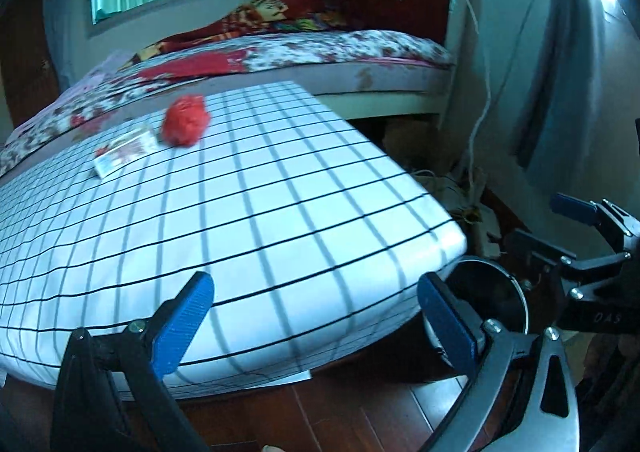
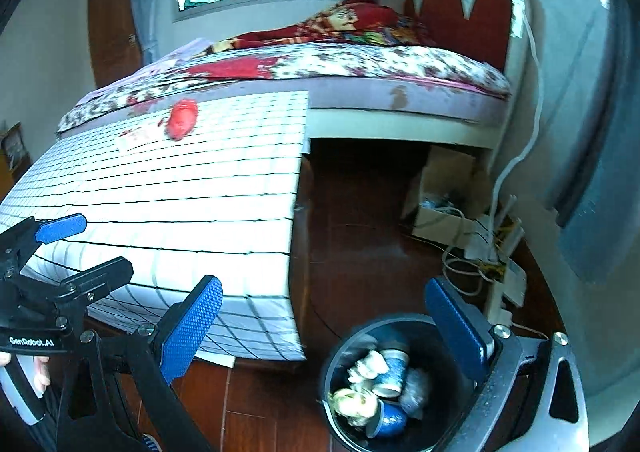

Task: Collect trash
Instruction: 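Move both tools back from the bin to the table, then grasp the drink carton with the left tool while the right tool grasps the red plastic bag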

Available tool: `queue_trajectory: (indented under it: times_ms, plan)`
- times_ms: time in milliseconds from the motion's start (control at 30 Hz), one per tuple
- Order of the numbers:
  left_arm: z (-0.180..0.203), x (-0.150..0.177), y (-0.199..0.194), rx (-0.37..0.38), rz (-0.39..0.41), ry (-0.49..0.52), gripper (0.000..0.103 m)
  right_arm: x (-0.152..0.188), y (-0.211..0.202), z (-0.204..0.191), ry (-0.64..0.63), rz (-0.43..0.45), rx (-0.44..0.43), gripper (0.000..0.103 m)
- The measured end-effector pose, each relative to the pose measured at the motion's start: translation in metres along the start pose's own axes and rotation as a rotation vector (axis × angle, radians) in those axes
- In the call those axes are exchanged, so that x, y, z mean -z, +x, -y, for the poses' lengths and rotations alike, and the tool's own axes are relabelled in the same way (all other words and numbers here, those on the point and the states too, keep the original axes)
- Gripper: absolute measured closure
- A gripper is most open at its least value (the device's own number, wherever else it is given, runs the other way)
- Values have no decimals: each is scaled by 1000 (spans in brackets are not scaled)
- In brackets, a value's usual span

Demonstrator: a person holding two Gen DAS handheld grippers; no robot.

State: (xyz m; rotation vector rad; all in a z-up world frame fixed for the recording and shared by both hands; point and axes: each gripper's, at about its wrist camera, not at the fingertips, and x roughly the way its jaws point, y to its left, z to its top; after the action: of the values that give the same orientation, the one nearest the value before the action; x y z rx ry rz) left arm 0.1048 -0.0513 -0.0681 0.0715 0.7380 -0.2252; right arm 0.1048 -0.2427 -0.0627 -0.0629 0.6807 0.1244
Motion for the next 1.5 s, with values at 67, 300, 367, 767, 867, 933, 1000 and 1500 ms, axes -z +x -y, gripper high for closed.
queue_trajectory:
  times_ms: [67, 300, 367, 767, 867, 933, 1000, 1500]
  plan:
    - [-15, 2, -3, -24, 1, -20, 1, -5, 4, -14, -19, 5, -21, 1]
    - [-67, 4, -10, -115, 7, -85, 1, -23, 26, -67, -81, 7, -108, 1]
    - [-84, 1, -12, -144, 12, -101, 1, -29, 32, -80, -93, 4, -123, 1]
    - [-173, -37, 4, -282, -11, -138, 1, -111, 91, -139, -143, 9, -201, 1]
    - [-195, -55, 16, -276, -6, -128, 2, -130, 119, -155, -173, -50, -227, 1]
    - [-213, -66, 32, -266, -11, -129, 4, -142, 139, -164, -182, -51, -206, 1]
    - [-230, -74, 52, -247, -24, -141, 10, -156, 166, -173, -181, -59, -223, 1]
    - [-276, -115, 156, -124, -67, -177, 23, -205, 291, -207, -231, -144, -264, 57]
